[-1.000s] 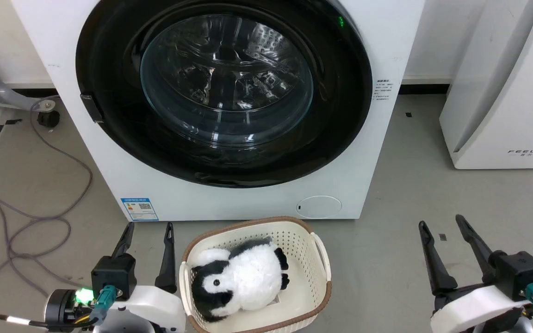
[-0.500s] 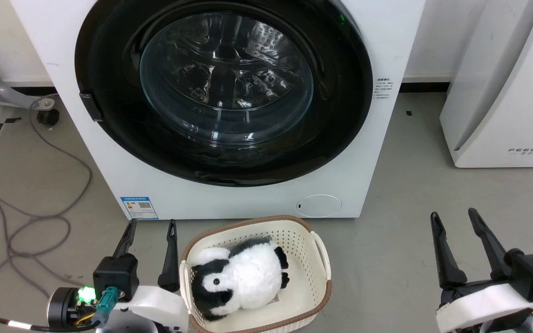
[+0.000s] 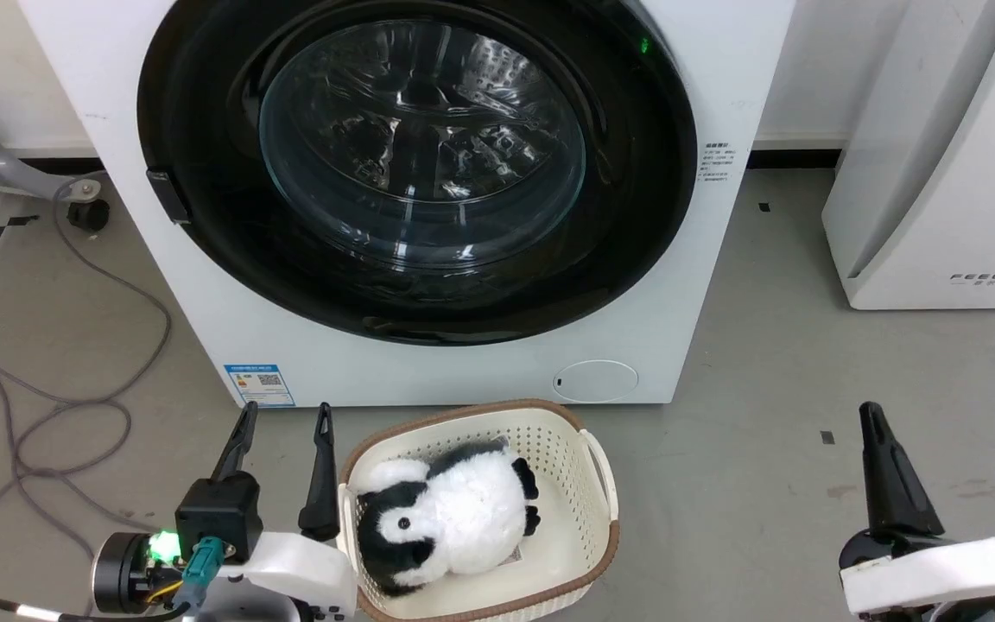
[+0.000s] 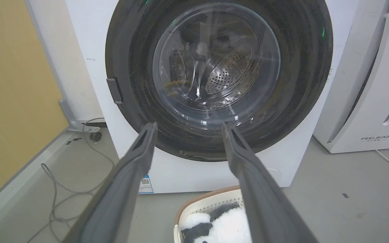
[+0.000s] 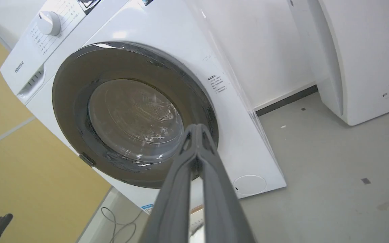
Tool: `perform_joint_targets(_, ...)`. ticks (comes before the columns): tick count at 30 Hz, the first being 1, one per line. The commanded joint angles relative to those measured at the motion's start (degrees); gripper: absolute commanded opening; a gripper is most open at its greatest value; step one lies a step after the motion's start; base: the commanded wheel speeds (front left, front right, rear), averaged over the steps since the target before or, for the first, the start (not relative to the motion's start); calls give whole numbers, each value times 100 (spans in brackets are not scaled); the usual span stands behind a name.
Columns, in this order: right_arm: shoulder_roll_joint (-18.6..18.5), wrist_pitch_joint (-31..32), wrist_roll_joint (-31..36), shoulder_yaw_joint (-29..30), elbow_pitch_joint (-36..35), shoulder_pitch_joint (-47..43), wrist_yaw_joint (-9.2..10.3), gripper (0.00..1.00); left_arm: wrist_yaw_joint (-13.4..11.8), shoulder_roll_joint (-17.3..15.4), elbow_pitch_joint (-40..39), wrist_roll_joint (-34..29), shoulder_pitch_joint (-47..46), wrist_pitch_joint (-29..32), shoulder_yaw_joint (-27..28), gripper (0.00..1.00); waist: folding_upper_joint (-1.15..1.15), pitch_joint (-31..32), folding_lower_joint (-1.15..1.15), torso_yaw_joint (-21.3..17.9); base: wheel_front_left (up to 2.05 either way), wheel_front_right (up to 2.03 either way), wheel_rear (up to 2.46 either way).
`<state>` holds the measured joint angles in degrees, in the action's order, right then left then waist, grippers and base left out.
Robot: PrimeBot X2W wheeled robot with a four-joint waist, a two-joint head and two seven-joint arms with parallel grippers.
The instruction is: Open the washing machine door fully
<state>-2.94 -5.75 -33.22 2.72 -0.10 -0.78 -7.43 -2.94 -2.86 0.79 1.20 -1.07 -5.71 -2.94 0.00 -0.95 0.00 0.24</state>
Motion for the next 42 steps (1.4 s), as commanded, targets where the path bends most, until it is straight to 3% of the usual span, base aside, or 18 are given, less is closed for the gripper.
perform_joint_targets(1,3,-60,-470,-57,51,97,-3,0,-41,-1,16,19,-92,-63,-17,100,0,-7,0,4,0,0,0)
perform_joint_targets(7,3,-118,-1801,-211,78,210,-3,0,-66,-1,21,27,-124,-135,-32,100,0,-45,0,15,0,0,0)
perform_joint_targets(14,3,161,-2913,120,292,460,-3,0,-106,-1,19,43,-164,-219,-65,100,0,-112,0,42,0,0,0)
perform_joint_targets(22,-107,445,-3505,529,790,1088,-4,0,-140,-1,-7,41,-293,-315,-94,100,0,-322,0,94,0,0,0)
perform_joint_targets(42,-774,706,-4502,743,2195,3427,-4,0,-319,-1,-142,139,-954,-542,-271,100,0,-1441,0,393,0,0,0)
